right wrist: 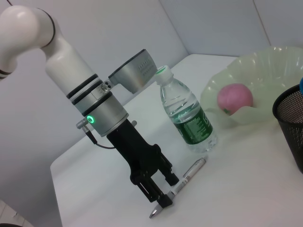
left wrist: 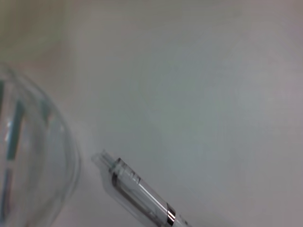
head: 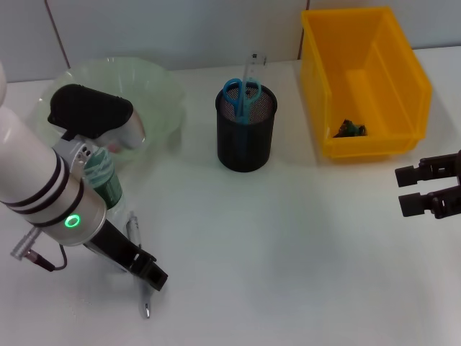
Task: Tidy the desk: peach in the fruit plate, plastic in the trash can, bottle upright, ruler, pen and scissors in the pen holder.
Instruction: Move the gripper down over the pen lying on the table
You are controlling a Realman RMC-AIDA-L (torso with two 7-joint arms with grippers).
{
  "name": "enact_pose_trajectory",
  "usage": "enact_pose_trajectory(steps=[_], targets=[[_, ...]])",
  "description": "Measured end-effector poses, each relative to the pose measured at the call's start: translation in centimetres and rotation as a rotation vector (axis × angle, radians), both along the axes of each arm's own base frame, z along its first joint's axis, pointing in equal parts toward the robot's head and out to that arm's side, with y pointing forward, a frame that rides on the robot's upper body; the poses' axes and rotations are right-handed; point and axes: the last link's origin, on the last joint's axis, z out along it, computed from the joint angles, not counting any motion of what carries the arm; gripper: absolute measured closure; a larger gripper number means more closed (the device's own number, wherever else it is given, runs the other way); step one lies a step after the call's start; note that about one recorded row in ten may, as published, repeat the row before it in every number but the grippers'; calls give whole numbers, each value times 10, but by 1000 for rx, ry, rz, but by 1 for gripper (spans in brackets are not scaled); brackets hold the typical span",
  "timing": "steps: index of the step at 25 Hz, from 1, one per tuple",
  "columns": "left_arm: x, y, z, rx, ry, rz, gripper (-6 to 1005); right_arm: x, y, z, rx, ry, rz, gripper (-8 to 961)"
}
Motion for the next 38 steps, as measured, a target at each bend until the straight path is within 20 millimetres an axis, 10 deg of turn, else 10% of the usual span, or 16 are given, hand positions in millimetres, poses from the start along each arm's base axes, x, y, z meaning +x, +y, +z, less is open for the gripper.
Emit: enact_pose_trajectory(steps=[38], targets=[[9,-1,-9,-41,50,-70,489,-2,2,3,10,2,8,142]])
